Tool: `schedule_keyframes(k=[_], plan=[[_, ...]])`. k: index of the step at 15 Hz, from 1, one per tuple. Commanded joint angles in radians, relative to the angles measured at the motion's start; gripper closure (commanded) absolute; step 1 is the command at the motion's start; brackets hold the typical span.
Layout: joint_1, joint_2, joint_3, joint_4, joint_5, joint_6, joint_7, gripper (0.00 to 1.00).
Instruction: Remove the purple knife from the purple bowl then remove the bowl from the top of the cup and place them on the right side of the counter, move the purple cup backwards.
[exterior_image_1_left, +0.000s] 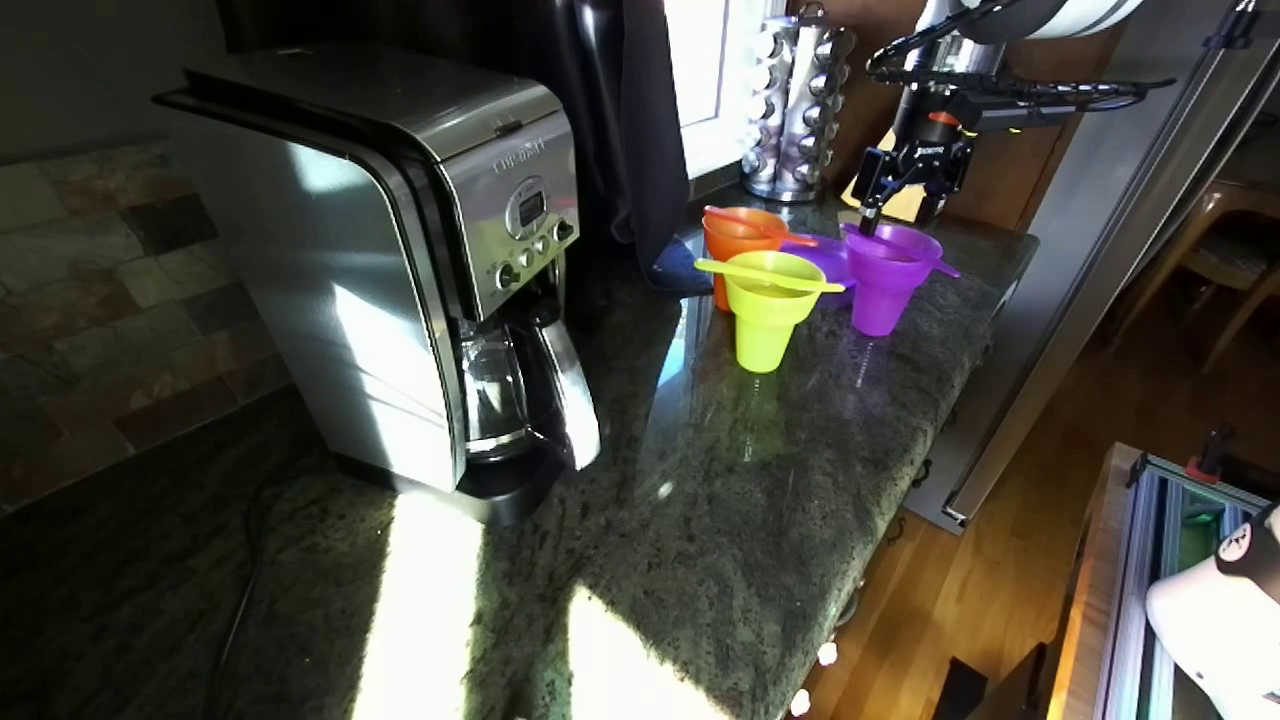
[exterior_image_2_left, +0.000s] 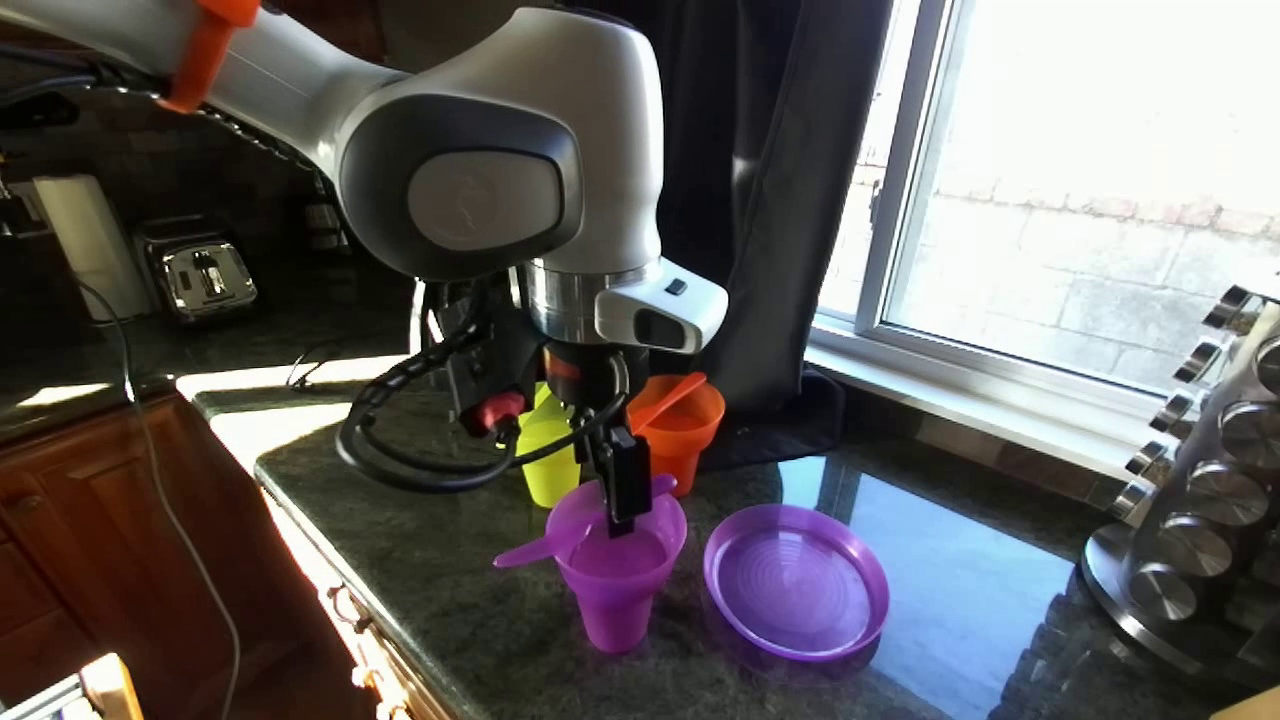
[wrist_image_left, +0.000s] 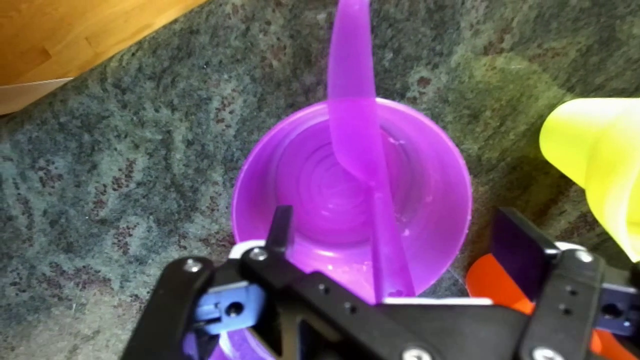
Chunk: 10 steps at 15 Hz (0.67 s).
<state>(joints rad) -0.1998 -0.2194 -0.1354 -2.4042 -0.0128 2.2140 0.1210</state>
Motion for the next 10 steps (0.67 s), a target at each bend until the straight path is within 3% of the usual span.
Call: schedule_keyframes(k=[1, 3, 4, 5, 7, 10], plan=[[0.000, 0.040, -0.013, 0.022, -0.027, 0.012, -0.022, 0.01], [0.001, 0.051, -0.015, 0.028, -0.031, 0.010, -0.027, 0.05], [0.001, 0.056, -0.017, 0.033, -0.031, 0.008, -0.030, 0.16], [0.001, 0.062, -0.018, 0.037, -0.032, 0.007, -0.033, 0.20], [0.002, 0.072, -0.020, 0.045, -0.031, 0.006, -0.038, 0.46], [0.004, 0.088, -0.020, 0.055, -0.030, 0.003, -0.041, 0.69]])
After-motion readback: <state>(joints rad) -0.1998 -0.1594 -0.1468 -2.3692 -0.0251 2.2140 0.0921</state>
